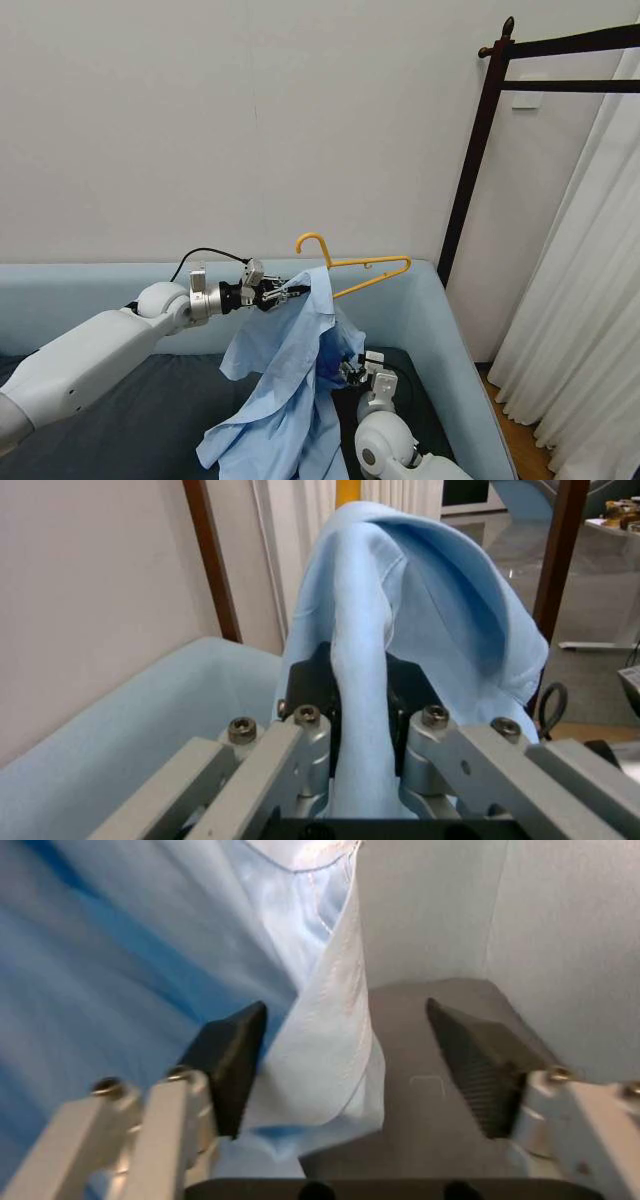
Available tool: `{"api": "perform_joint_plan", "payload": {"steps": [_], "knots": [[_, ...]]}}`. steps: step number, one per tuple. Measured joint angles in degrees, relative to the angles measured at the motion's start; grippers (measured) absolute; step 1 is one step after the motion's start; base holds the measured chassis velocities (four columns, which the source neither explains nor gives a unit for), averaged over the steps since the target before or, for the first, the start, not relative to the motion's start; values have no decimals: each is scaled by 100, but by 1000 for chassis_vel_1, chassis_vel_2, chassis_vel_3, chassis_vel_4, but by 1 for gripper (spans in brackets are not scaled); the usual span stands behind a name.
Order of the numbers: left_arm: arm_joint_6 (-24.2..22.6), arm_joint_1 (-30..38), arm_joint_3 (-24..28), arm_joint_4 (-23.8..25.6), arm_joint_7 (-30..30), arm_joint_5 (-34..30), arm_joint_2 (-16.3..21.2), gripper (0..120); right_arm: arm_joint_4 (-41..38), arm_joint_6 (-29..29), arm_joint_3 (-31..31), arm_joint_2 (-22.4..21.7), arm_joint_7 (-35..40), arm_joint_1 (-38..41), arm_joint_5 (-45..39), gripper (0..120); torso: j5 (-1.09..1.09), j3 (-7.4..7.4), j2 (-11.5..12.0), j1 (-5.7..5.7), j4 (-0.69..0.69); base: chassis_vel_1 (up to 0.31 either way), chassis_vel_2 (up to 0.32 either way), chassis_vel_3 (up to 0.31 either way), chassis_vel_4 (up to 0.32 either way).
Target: Pick up the clothes from the sofa and hang them on the clothes hanger.
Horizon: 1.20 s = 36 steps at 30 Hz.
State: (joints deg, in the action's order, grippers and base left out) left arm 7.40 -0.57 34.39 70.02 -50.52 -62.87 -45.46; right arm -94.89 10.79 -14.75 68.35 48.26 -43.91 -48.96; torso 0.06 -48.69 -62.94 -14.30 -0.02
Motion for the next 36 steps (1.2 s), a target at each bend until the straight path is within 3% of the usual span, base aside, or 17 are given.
{"api": "perform_joint_plan", "payload": {"steps": [1, 4, 5, 9, 11, 17, 28, 36], "knots": [[0, 0, 0, 0, 0, 0, 0, 7, 0, 0, 0, 0, 0, 0, 0, 63, 0, 0, 0, 0, 0, 0, 0, 0, 0], [2, 3, -6, -96, 1, 22, -58, 7, -103, 46, -32, -58, -36, -68, 1, 47, 0, 0, 0, 0, 0, 0, 0, 0, 0], [2, 3, -6, -96, 1, 22, -58, 7, -103, 46, -32, -58, -36, -68, 1, 47, 0, 0, 0, 0, 0, 0, 0, 0, 0], [9, 33, -5, -179, -4, 38, -84, 7, -165, 66, -9, -132, -113, -127, 6, 27, 0, 0, 0, 0, 0, 0, 0, 0, 0], [10, 36, -4, -188, -7, 40, -83, 7, -182, 69, 8, -152, -129, -141, 7, 25, 1, 0, 0, 0, 0, 0, 0, 0, 0], [58, 42, -7, -300, -117, 141, -69, 7, -213, 72, 115, -281, -290, -175, 40, 0, 0, 0, 0, 0, 0, 0, 0, 0, 0], [189, -28, -130, -346, -179, 296, -79, 7, -287, 40, 221, -461, -551, -173, 59, 0, 0, 0, 0, 0, 0, 0, 0, 0, 0], [646, -295, -426, -184, -387, 973, 175, 7, -450, 39, 528, -905, -897, 138, -48, 0, 0, 0, 0, 0, 2, 0, 0, 0, 0]]}}
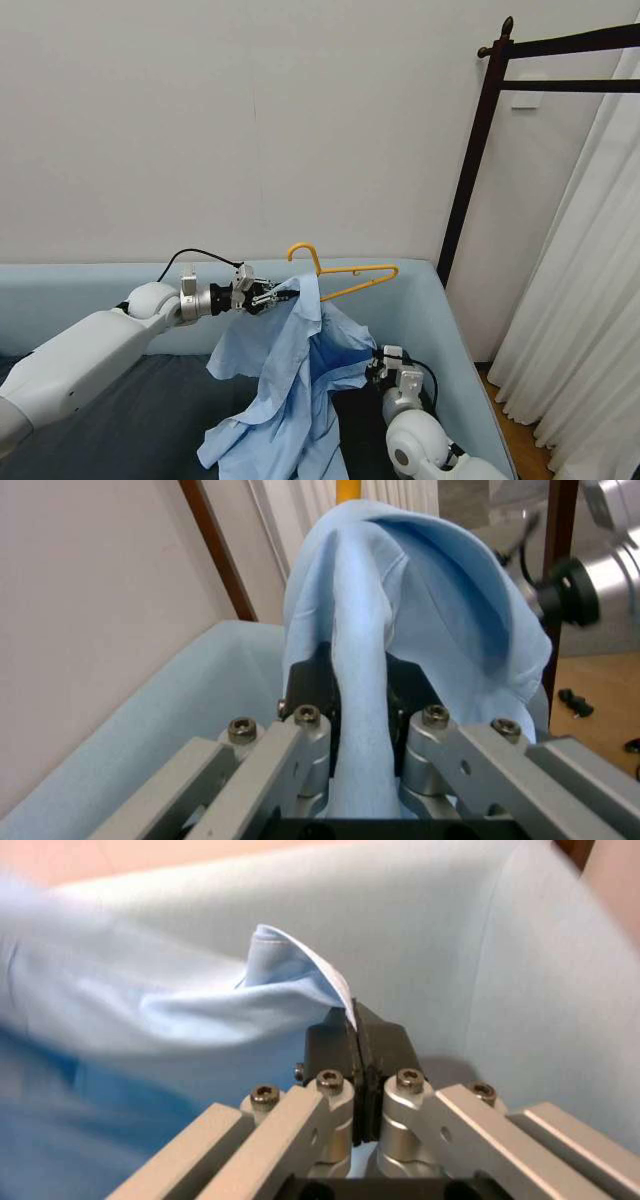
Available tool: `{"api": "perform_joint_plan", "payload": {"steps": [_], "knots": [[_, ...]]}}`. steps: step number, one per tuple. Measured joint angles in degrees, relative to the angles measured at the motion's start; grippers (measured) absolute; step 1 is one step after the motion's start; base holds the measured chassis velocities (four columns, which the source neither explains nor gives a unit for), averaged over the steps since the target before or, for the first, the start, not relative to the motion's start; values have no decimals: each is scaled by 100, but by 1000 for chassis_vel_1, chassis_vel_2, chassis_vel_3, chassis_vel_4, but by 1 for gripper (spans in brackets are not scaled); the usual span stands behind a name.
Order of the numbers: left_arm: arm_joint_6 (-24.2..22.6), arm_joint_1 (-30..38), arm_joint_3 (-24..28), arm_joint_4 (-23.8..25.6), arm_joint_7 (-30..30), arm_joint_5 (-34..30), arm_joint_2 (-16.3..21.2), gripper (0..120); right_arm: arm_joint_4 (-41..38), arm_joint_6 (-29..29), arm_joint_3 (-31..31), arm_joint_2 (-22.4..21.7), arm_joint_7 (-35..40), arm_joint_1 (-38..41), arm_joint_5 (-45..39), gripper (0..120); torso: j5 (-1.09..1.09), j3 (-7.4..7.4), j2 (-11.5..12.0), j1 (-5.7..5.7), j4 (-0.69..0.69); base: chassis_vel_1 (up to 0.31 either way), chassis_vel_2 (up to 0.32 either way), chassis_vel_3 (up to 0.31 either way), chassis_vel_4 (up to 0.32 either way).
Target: Pick up the clothes from the sofa and hang them on the clothes hanger.
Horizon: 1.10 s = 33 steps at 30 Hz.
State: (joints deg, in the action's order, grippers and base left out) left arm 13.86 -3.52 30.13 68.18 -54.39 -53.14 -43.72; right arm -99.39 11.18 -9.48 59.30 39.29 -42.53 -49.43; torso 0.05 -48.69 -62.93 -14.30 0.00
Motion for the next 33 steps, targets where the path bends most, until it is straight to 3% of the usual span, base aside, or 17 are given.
{"api": "perform_joint_plan", "payload": {"steps": [8, 15, 23, 33], "knots": [[545, -230, -152, 67, 167, -33, 84, 7, -56, 36, 215, -435, -456, 348, -325, 0, 1, 0, 0, 0, -3, 0, 0, 0, 0], [780, -324, -228, 78, -68, 14, 150, 7, -69, 41, 424, -710, -815, 496, -543, 0, 1, 0, 0, 0, -2, 0, 0, 0, 0], [706, -410, -287, 213, -259, 77, 367, 7, -456, 34, 471, -1028, -865, 627, -582, 0, 0, 0, 0, 0, -1, 0, 0, 0, 0], [684, -468, -377, 143, -326, 584, 430, 7, -952, 35, 479, -1309, -851, 704, -426, 0, 0, 0, 0, 0, -1, 0, 0, 0, 0]]}}
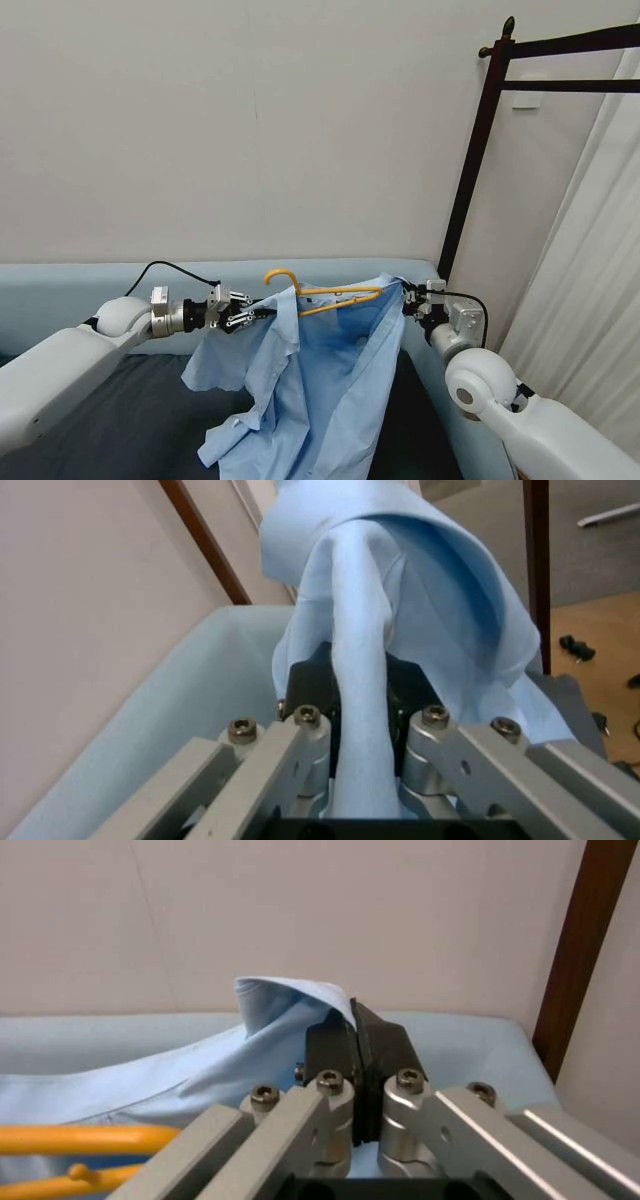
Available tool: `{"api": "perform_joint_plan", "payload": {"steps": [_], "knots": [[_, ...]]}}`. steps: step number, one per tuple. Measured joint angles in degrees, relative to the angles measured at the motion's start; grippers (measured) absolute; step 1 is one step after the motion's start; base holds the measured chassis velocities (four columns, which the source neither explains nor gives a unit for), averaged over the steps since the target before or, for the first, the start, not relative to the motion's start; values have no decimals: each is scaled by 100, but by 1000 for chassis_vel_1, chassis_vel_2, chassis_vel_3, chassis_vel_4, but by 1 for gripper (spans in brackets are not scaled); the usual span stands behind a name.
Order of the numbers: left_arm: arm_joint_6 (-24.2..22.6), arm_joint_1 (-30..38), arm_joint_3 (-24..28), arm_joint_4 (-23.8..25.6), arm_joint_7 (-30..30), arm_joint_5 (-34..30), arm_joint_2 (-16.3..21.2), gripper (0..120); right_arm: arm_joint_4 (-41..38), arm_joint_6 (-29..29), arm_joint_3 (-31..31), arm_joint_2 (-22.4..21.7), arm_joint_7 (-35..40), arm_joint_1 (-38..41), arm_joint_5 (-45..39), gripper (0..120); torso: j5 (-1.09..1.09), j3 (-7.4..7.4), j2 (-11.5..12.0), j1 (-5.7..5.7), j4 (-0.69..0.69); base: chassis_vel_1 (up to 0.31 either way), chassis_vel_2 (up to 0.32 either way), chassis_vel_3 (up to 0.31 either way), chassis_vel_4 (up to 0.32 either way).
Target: Pick up the clothes from the sofa and hang them on the clothes hanger.
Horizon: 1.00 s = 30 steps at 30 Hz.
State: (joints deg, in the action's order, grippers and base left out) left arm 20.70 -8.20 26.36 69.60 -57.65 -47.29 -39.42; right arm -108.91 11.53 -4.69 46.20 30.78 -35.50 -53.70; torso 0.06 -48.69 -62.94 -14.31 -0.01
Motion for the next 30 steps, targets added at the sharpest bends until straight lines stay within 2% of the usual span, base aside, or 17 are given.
{"api": "perform_joint_plan", "payload": {"steps": [8, 13, 17, 22, 30], "knots": [[-56, -37, -26, -18, 181, 586, -89, 7, -467, 17, 4, -174, 3, 7, -3, 0, 0, 0, 0, 0, 1, 0, 0, 0, 0], [-264, 114, 154, -127, 565, 811, -453, 7, -1066, 17, 11, -209, 32, -90, 89, 0, 0, 0, 0, 0, -1, 0, 0, 0, 0], [-375, 511, 486, -383, 795, 851, -838, 7, -1645, 9, 38, -397, -74, -303, 120, 0, 1, 0, 0, 0, -2, 0, 0, 0, 0], [-542, 840, 694, -638, 960, 562, -1163, 7, -1875, -127, 44, -577, -300, -561, 316, 0, 1, 0, 0, 0, -2, 0, 0, 0, 0], [-760, 1197, 862, -629, 992, -211, -1204, 7, -1681, -347, -204, -421, -540, -795, 900, 0, 1, 0, 0, 0, 0, 0, 0, 0, 0]]}}
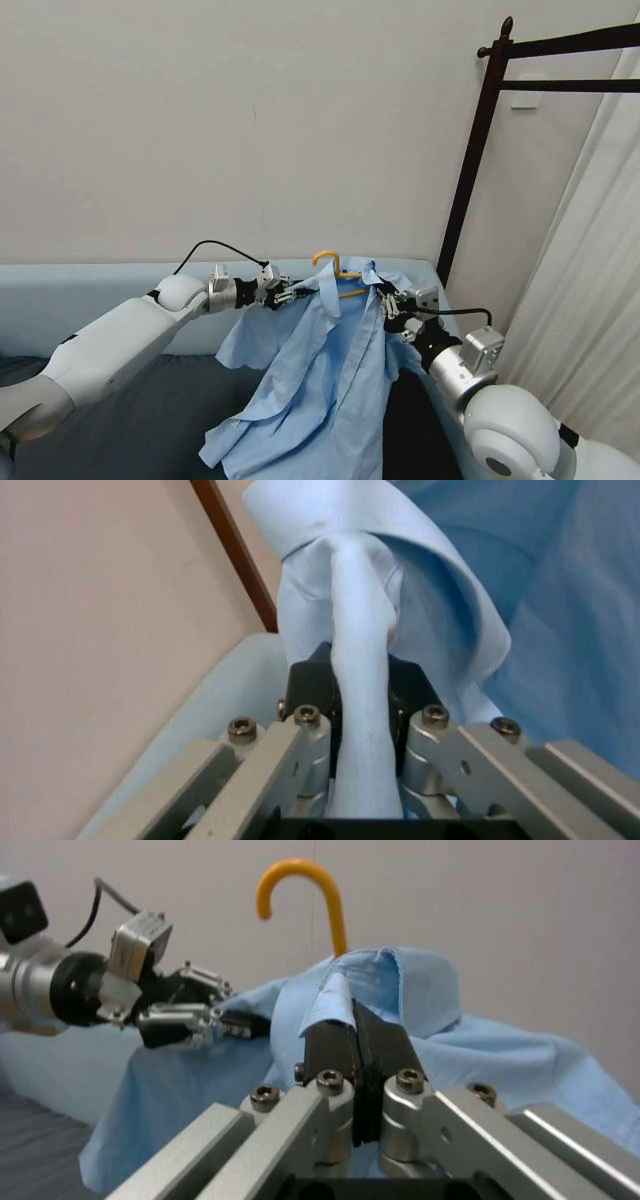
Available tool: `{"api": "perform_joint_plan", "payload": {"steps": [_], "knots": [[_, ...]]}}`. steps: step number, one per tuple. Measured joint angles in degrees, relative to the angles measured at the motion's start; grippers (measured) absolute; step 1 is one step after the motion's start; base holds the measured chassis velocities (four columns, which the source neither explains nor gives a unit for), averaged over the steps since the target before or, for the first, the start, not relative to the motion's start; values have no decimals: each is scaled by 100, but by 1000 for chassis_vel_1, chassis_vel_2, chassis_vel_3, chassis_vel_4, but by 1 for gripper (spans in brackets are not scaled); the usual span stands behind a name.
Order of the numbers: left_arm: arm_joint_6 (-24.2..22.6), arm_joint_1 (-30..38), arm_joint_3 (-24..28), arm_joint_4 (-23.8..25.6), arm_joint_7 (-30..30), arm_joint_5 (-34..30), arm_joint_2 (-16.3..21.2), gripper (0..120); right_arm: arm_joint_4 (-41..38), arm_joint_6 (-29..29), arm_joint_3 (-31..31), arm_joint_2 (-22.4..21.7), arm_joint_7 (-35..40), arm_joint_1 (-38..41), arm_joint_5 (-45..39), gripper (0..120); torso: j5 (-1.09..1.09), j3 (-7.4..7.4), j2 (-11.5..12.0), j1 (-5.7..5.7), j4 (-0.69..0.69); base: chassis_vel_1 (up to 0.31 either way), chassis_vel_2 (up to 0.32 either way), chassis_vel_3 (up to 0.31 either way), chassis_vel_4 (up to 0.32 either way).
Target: Pick up the clothes from the sofa and hang them on the clothes hanger.
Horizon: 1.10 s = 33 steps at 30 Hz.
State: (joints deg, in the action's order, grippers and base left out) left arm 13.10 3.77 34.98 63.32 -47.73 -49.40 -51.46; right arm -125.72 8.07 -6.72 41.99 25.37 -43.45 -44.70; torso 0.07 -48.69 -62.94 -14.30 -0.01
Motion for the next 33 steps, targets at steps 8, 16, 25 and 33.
{"api": "perform_joint_plan", "payload": {"steps": [8, 16, 25, 33], "knots": [[-119, 477, 180, 60, -234, -653, 212, 7, 685, -406, -366, 259, -334, 77, 1064, 0, 0, 0, 0, 0, 1, 0, 0, 0, 0], [-144, 875, 419, 278, -297, -1032, 398, 7, 1058, -513, -467, 423, -327, 381, 1421, 0, -1, 0, 0, 0, 1, 0, 0, 0, 0], [-96, 1215, 589, 347, -370, -1232, 551, 7, 762, -269, -425, 215, -438, 434, 956, 11, -1, 0, 0, 0, 0, 0, 0, 0, 0], [-74, 1420, 618, 343, -391, -1342, 608, 7, 369, -167, -302, -291, -747, 128, 886, 42, -1, 0, 0, 0, 0, 0, 0, 0, 0]]}}
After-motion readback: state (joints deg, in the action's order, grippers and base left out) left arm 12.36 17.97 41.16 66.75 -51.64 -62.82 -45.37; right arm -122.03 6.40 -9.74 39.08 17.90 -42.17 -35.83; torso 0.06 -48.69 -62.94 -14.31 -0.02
